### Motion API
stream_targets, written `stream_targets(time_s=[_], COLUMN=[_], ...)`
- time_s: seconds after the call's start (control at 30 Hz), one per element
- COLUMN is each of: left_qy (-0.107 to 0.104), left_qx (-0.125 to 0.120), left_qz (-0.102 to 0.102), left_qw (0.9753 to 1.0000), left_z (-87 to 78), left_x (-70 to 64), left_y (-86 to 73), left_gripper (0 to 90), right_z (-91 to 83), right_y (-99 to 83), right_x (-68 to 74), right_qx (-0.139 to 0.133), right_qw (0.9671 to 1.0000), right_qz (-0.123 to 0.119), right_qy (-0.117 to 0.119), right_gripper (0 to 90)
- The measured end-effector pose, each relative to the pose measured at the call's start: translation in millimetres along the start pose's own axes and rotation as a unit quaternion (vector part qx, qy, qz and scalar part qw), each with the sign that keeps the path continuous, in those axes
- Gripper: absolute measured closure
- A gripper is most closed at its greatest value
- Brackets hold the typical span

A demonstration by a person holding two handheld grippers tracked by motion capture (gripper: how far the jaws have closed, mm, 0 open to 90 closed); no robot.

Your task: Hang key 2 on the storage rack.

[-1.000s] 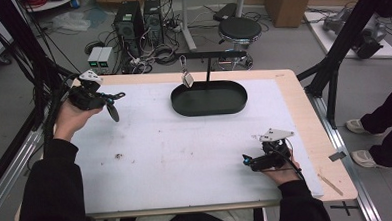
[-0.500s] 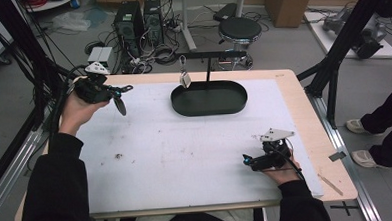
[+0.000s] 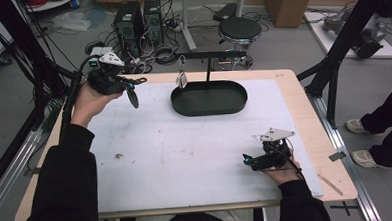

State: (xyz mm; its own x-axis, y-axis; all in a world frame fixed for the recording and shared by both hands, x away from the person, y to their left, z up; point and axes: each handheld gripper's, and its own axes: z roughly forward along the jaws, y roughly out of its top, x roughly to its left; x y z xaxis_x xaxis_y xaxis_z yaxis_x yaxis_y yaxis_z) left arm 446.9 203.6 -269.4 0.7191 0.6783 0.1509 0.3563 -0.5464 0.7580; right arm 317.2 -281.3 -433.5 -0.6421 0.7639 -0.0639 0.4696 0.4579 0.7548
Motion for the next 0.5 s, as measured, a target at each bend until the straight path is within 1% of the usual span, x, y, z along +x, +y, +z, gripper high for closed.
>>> stream_targets(time_s=[0.1, 0.2, 0.5], left_qy=[-0.003, -0.004, -0.02], left_qx=[-0.001, -0.006, -0.021], left_qz=[0.007, 0.009, 0.021], left_qw=[1.0, 0.9999, 0.9993], left_z=[3.7, 6.5, 19.8], left_x=[-3.8, -7.4, -19.8], left_y=[7.8, 15.4, 40.5], left_gripper=[85.8, 85.8, 85.8], right_z=[0.2, 0.5, 0.4], right_y=[0.0, 0.0, 0.1], right_x=[0.0, 0.0, -0.1], right_qx=[0.0, -0.001, -0.001], right_qw=[1.0, 1.0, 1.0], right_qz=[-0.002, -0.001, -0.001], right_qy=[0.001, 0.001, 0.001], right_gripper=[0.7, 0.7, 0.7])
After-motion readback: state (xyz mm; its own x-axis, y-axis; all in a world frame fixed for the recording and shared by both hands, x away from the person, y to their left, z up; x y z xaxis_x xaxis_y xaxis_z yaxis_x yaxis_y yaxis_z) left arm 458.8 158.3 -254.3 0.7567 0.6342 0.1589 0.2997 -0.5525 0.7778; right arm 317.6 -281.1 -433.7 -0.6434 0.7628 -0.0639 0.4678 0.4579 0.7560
